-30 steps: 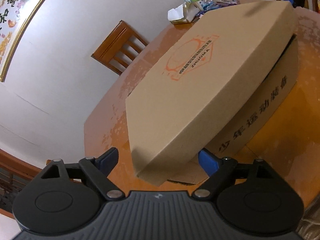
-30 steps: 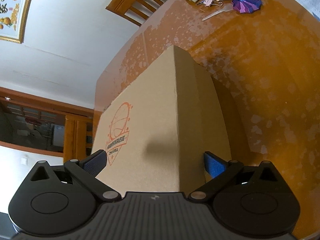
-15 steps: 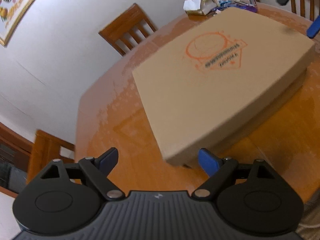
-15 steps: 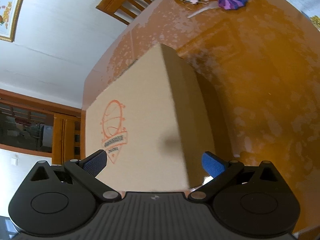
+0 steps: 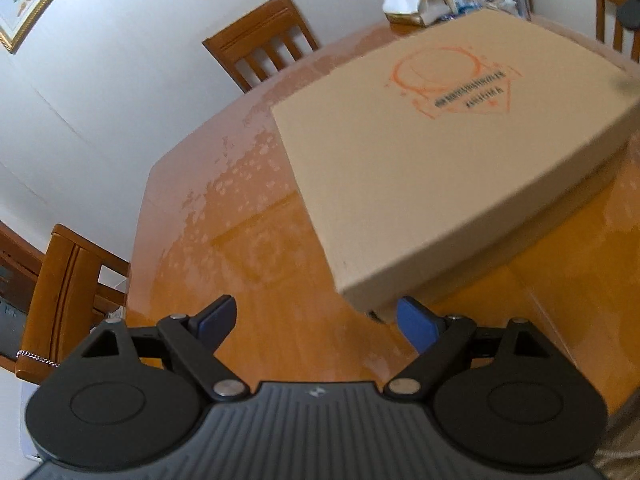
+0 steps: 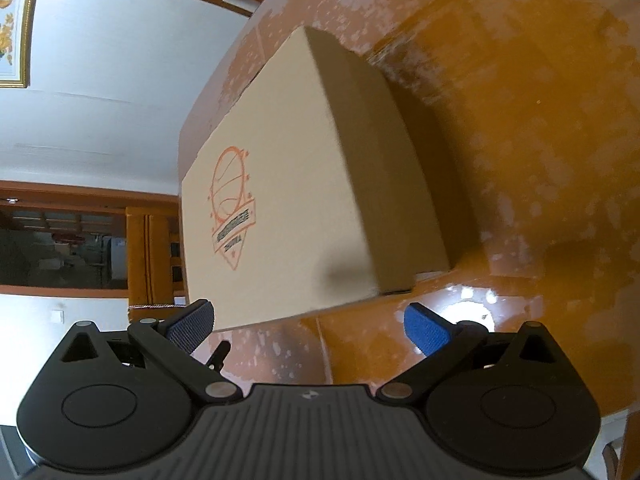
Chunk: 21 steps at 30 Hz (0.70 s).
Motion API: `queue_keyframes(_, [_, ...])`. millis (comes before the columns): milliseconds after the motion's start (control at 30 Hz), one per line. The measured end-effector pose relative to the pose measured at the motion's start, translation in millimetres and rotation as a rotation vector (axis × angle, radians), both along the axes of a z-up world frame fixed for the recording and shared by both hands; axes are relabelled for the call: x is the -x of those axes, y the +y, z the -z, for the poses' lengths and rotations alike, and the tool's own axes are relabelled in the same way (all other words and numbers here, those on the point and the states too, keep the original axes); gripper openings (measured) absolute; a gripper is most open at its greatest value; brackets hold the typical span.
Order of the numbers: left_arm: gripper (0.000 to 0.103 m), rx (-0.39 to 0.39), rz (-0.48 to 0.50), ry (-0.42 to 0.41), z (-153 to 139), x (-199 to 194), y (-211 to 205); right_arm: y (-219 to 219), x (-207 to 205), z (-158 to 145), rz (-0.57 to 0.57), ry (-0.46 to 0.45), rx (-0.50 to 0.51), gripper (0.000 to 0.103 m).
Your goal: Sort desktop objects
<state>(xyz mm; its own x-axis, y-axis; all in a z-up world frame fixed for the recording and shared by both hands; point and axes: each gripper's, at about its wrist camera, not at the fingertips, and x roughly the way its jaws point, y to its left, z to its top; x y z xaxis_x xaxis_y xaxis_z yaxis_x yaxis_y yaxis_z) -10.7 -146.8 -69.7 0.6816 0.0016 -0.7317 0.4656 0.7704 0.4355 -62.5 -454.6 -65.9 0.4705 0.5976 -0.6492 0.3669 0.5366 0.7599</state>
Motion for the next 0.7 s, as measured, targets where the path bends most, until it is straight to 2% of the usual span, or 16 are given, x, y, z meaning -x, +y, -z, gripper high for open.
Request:
queue_keyframes(133, [0.093,0.004,-0.007,-0.003,0,-2,4,3,-7,1,-0.007,-0.008,-0.012,0.103])
queue_keyframes(433, [0.094,0.009,-0.016,-0.006,0,-5,4,14,-15,1,-0.029,-0.006,-0.002,0.103])
queue_keyframes(633, [0.094,-0.018,-0.041,-0.022,-5,-3,10,11,-10,-10,-0.036,-0.047,-0.027,0.103])
queue_keyframes(700, [0.094,0.001,-0.027,-0.035,-14,5,12,9,-8,-17,-0.032,-0.076,-0.025,0.103])
